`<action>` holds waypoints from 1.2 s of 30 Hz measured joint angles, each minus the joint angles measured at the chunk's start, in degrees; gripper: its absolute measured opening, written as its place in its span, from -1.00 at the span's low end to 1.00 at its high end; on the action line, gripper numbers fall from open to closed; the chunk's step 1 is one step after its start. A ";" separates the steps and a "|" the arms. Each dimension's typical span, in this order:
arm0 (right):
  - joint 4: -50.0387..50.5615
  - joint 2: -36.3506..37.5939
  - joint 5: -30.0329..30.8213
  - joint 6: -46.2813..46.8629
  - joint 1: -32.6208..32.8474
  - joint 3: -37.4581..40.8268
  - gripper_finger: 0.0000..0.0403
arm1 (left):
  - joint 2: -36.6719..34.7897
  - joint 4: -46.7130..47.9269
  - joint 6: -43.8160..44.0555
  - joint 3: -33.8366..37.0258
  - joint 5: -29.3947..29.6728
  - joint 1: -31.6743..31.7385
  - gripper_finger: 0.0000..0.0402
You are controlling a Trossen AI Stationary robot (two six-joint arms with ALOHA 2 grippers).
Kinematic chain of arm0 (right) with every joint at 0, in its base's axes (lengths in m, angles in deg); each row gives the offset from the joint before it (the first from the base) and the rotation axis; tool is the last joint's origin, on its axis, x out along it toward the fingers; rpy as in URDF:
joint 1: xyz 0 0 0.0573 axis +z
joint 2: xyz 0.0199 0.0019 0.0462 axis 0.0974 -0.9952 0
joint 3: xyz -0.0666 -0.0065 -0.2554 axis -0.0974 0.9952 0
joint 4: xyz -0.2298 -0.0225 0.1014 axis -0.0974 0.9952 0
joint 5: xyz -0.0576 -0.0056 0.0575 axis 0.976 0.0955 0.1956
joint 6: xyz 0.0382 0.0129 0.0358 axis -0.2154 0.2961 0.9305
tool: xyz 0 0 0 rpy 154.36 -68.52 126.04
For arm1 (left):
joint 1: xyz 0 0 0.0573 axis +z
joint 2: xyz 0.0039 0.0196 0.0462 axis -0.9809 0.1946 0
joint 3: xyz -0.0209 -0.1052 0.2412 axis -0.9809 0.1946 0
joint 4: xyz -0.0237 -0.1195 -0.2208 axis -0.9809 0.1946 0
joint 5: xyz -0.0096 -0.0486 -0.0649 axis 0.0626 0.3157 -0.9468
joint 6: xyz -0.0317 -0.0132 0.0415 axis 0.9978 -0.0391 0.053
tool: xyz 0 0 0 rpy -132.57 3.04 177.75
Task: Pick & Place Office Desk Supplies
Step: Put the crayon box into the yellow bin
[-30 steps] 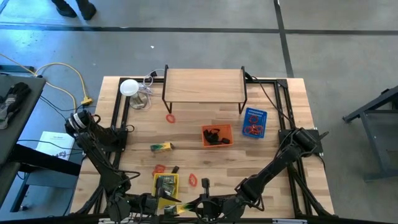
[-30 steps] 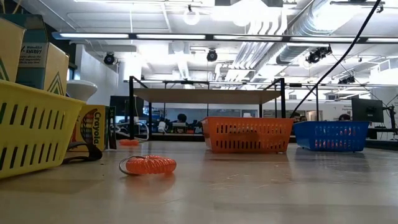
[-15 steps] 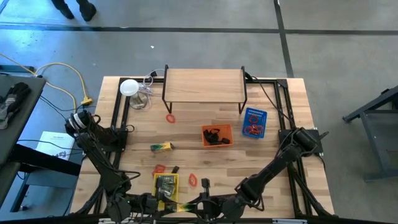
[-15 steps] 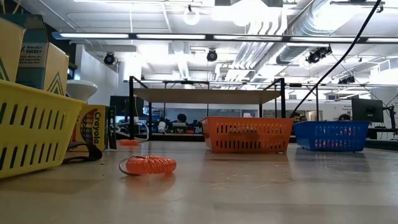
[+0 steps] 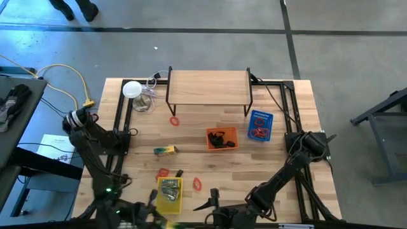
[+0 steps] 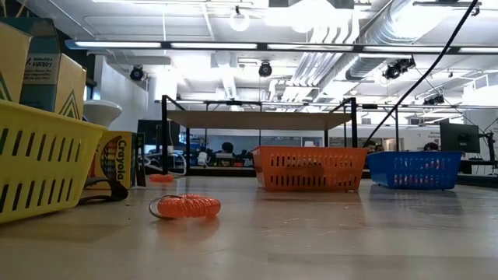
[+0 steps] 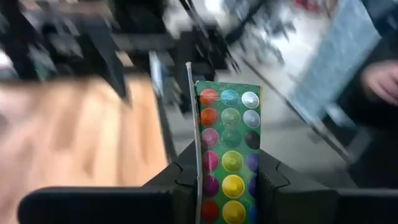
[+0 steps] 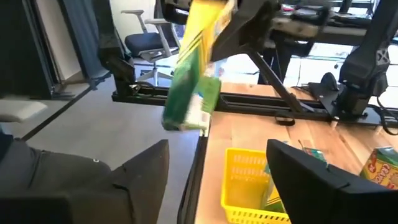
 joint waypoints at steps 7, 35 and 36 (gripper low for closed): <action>0.00 0.00 0.22 -0.15 -0.39 0.00 0.31 | -2.27 20.14 14.25 0.01 -8.32 1.87 -0.66; 0.00 0.00 -1.79 1.12 -0.98 0.07 0.29 | 2.26 36.56 22.99 0.28 -13.76 7.66 -0.65; 0.00 -0.02 -1.85 1.12 -1.01 0.07 0.29 | 2.59 36.76 22.45 0.28 -13.79 7.66 -0.65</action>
